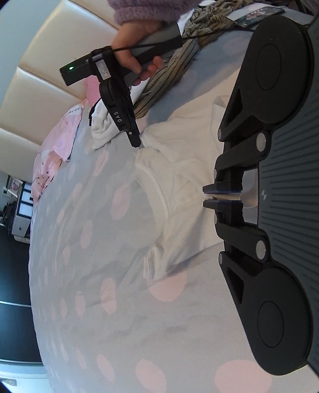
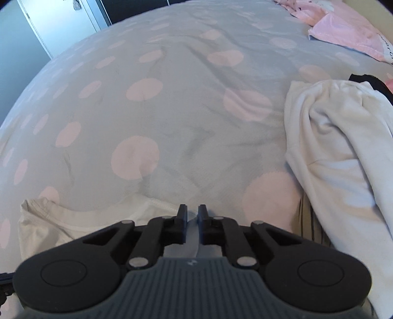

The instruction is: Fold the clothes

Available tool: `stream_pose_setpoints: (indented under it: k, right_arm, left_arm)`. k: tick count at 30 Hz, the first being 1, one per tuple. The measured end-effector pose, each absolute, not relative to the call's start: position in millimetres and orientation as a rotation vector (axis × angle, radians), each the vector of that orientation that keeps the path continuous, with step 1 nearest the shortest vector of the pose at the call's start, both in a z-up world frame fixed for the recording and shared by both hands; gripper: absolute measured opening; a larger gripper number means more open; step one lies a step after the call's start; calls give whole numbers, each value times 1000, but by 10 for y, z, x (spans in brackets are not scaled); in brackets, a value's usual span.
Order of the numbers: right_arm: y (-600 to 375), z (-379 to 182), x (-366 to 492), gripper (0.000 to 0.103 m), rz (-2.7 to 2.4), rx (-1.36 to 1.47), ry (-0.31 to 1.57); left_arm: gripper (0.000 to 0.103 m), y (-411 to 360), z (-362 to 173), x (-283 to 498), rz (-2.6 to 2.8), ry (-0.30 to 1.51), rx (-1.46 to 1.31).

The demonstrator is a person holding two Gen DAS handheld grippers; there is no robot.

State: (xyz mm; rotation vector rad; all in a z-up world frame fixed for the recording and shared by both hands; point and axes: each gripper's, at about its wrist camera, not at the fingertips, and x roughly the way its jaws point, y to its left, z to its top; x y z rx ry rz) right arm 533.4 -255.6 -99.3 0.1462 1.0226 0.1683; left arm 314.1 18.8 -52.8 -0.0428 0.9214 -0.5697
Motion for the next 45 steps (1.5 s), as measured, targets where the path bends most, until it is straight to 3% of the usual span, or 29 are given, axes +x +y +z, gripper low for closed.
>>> stream_pose_setpoints:
  k: [3,14,16,18,23,26,29,31,33,34,37,40,45]
  right_arm:
    - [-2512,-1006,5344,3,180,138,994]
    - [-2494,-770,5121,9,256,136,880]
    - [-2450,-724,5092,12,296,169,884]
    - [-2347,-719,5049,23,345,201,895]
    - [-1960,-791,4923,23,501,219,942]
    - [-1640,-855,4896,40,572,148,952]
    - [-1405,-997,4963,41,592,69,1008]
    - [-1356,-1091,4996,39,586,32,1035]
    - [-1360,-1136,4975,25,614,17,1048]
    - [-1367,-1143,4961,5,621,5,1045]
    - [-1449,-1073,4927,2,620,16,1003]
    - [-1526,-988,4915,2,598,24,962]
    - [-1619,-1006,4929,2,528,13,964]
  left_arm:
    - [2,292,-562,3143,-533,956,-57]
    - [3,363,-754,3213,-502,996,-102]
    - [3,361,-759,3224,-507,992,-108]
    - [3,338,-749,3223,-511,994,-88]
    - [3,321,-674,3209,-536,969,-80]
    - [3,309,-668,3216,-536,964,-79]
    - [3,293,-663,3211,-537,961,-70]
    - [3,286,-668,3207,-536,961,-62]
    - [3,289,-679,3208,-537,962,-57]
    - [3,290,-684,3207,-538,962,-52]
    - [6,291,-699,3202,-552,963,-29]
    - [20,314,-704,3174,-573,963,-23]
    - [24,323,-707,3143,-588,961,-17]
